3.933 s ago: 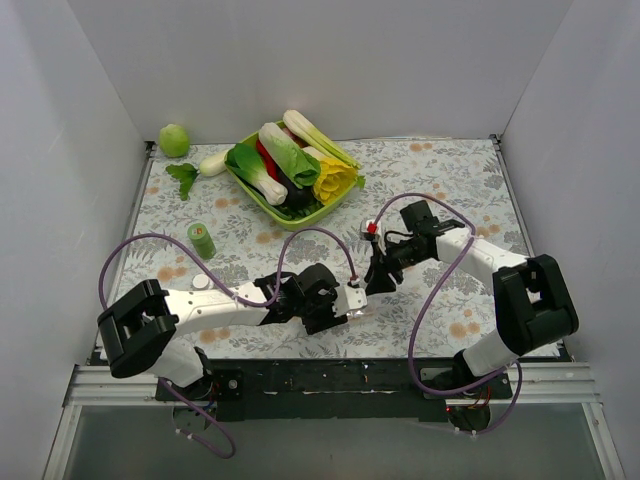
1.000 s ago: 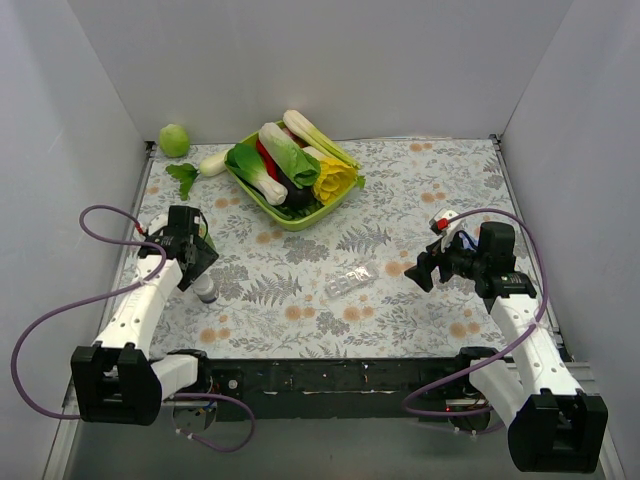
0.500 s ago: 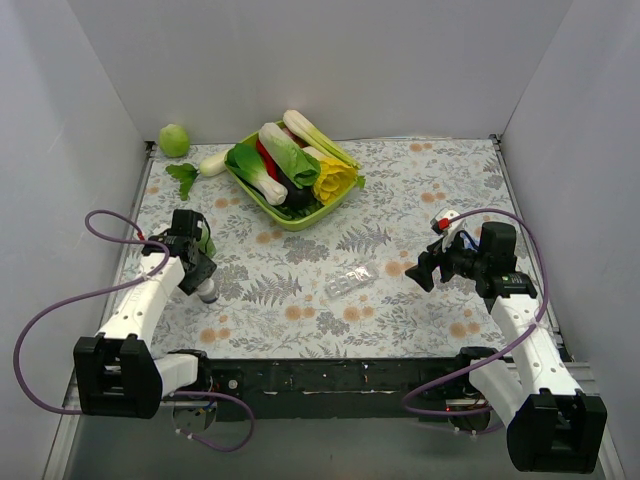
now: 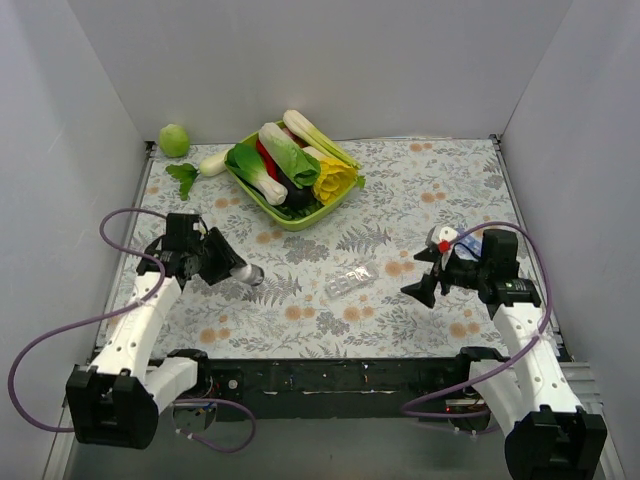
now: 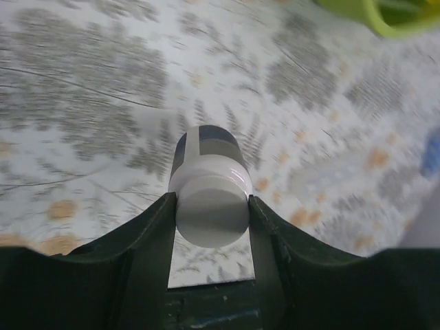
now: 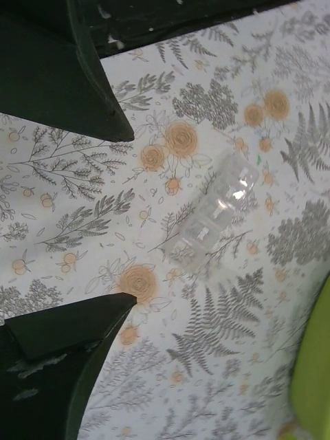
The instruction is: Sort the pills into containers
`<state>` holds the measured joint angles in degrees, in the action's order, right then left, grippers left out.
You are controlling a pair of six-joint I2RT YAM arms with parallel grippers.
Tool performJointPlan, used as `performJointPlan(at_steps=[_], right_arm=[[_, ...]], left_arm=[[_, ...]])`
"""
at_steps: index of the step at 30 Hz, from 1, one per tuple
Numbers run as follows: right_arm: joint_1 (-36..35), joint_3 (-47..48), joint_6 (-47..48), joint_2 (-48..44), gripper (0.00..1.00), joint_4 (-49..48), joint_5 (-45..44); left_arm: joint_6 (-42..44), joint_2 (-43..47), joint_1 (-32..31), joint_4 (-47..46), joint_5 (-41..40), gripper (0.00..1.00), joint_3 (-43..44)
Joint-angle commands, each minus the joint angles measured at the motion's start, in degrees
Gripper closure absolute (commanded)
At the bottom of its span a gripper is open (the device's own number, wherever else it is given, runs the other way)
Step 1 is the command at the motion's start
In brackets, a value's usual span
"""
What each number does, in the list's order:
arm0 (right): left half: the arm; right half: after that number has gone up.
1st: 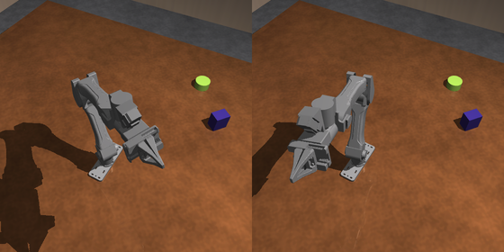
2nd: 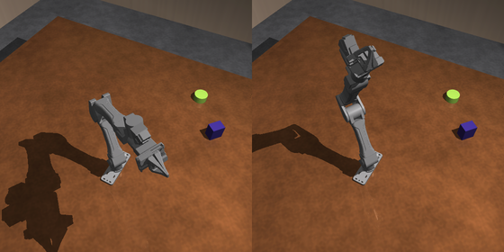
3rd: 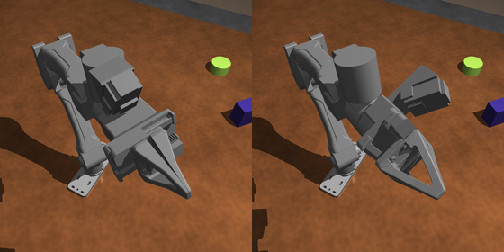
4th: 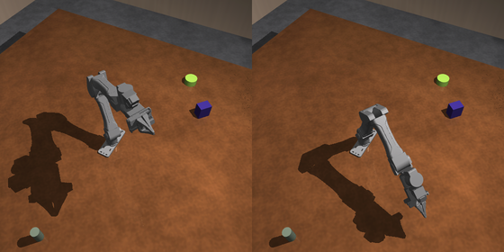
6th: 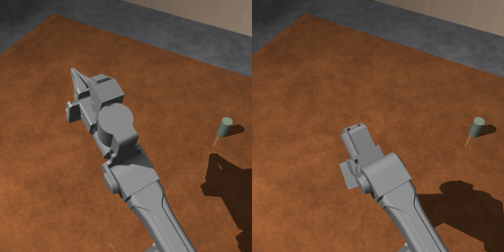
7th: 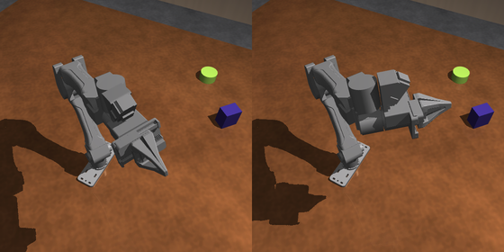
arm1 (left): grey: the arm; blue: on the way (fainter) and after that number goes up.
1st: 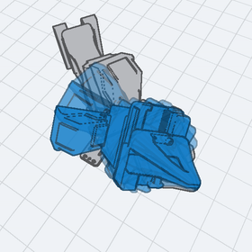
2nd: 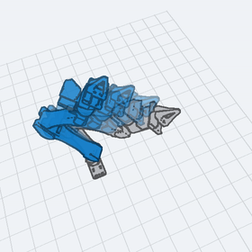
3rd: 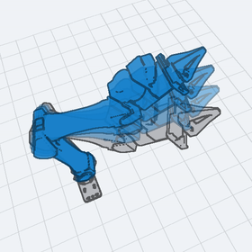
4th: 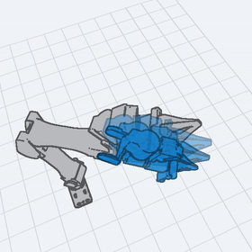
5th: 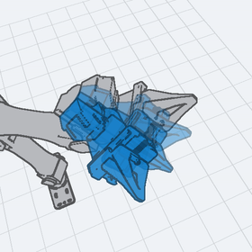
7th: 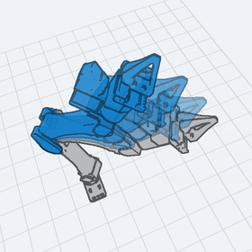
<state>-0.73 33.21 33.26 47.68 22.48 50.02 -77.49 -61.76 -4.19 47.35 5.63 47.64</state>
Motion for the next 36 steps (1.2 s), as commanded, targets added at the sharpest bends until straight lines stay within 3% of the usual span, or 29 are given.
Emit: performJointPlan(at_steps=[1, 3, 4, 5, 7, 10, 17, 26, 31, 36], right_arm=[[-0.3, 2.5, 26.3, -4.2, 0.02, 16.1, 18.3], [-4.2, 3.2, 30.4, -3.8, 0.02, 18.1, 19.9], [-6.3, 4.6, 30.3, -3.3, 0.02, 18.5, 19.7], [-8.7, 5.4, 29.2, -1.6, 0.02, 18.3, 19.2], [-16.5, 7.1, 24.2, 0.0, 0.02, 15.9, 15.1], [-22.6, 7.6, 12.2, 1.5, 0.02, 6.9, 7.2], [-23.2, 5.6, 4.5, 3.7, 0.02, -2.0, 0.2], [-23.2, 1.2, -0.8, 2.8, 0.02, -9.4, -6.9], [-23.1, 0.4, -0.1, 3.3, 0.05, -10.1, -3.7], [-22.9, 0.3, 0.8, 3.5, 0.14, -10.0, -0.9]], left_arm=[[0.5, 7.7, -9.2, -17.2, 28.2, 1.00, -4.6], [-4.0, 7.4, -16.8, -26.6, 27.3, 1.00, -5.8], [-4.9, 5.9, -24.4, -28.8, 23.9, 1.00, -5.2], [-5.4, 4.1, -27.7, -30.4, 22.3, 1.00, -4.2], [-5.6, -2.9, -35.2, -31.9, 17.1, 1.00, 1.0], [-5.3, -11.1, -40.7, -32.6, 13.5, 1.00, 6.7], [-7.4, -22.1, -46.0, -35.2, 10.3, 1.00, 16.8], [-15.6, -20.2, -47.0, -46.9, 10.0, 1.00, 9.5], [-18.3, -18.6, -47.1, -51.7, 11.3, 1.00, 6.7], [-20.8, -17.5, -47.1, -55.1, 12.2, 1.00, 4.7]])
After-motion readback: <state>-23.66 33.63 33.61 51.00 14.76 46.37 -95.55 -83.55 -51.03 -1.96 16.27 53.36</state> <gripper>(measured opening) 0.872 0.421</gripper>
